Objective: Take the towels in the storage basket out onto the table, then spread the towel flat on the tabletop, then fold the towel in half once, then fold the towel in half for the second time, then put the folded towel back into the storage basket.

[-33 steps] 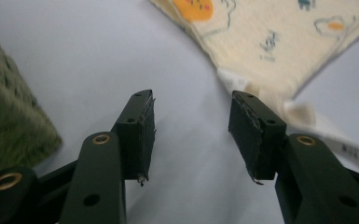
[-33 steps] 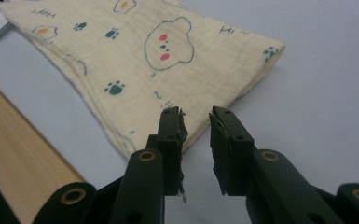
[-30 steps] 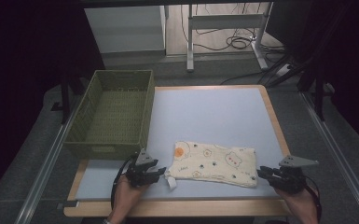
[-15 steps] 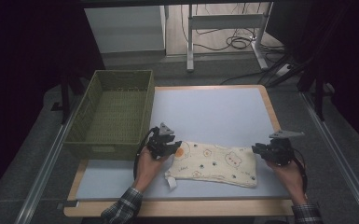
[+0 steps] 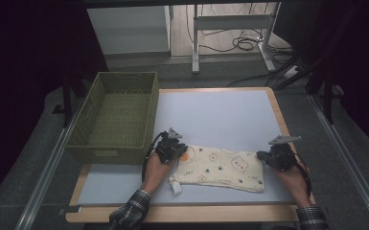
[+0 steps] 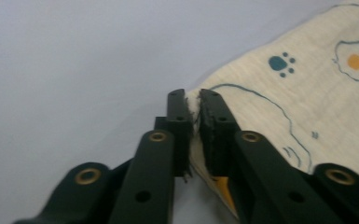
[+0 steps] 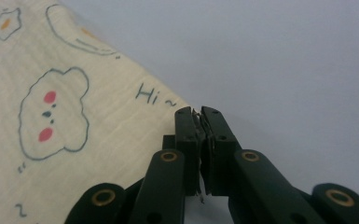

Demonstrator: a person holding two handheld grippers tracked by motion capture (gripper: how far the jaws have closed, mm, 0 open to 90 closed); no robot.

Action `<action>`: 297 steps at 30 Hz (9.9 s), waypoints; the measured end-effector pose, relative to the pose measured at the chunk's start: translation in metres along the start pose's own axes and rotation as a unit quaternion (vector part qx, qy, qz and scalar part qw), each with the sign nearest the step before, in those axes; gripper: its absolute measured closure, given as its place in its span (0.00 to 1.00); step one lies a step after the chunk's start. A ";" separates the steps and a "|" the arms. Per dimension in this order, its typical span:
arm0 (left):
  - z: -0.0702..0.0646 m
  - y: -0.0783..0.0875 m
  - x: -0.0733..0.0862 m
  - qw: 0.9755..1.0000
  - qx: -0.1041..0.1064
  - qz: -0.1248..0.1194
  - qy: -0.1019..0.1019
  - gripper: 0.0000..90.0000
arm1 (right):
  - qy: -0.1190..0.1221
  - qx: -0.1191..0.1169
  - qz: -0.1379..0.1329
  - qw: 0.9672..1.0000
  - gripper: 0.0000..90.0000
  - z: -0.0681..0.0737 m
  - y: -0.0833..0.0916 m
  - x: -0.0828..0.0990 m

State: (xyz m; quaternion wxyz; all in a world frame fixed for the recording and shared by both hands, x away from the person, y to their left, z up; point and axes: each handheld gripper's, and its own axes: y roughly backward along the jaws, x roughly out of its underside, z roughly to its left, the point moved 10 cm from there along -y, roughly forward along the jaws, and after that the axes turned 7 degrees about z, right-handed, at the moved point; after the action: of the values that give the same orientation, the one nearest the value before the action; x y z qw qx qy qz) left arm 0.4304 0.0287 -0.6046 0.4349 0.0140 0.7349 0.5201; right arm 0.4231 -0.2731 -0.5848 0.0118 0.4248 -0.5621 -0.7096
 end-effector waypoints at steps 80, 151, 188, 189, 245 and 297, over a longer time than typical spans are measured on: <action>0.014 -0.025 -0.023 1.000 -0.008 -0.019 -0.002 0.37 | 0.140 -0.173 0.004 0.975 0.73 0.191 -0.032 -0.033; -0.069 -0.045 -0.115 0.993 0.057 -0.069 -0.077 0.95 | 0.047 -0.101 -0.064 0.992 0.95 0.113 0.009 -0.024; -0.141 -0.102 -0.184 0.988 0.092 -0.048 -0.114 0.71 | -0.032 -0.031 -0.065 0.997 0.87 0.018 0.035 0.025; -0.140 -0.101 -0.185 0.988 0.088 -0.050 -0.114 0.67 | -0.034 -0.028 -0.066 0.997 0.84 0.017 0.035 0.025; -0.058 -0.081 -0.100 0.996 0.062 0.000 -0.059 0.42 | -0.090 -0.066 0.007 0.994 0.88 0.019 0.019 0.033; -0.017 0.002 -0.100 0.997 0.022 0.010 -0.079 0.95 | -0.034 -0.129 -0.046 0.990 0.90 0.072 0.033 -0.042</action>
State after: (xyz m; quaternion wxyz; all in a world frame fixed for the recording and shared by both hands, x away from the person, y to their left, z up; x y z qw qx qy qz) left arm 0.4805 -0.0302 -0.5390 0.4865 0.0718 0.7091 0.5053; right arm 0.3901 -0.2082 -0.5328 0.0147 0.4206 -0.4460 -0.7899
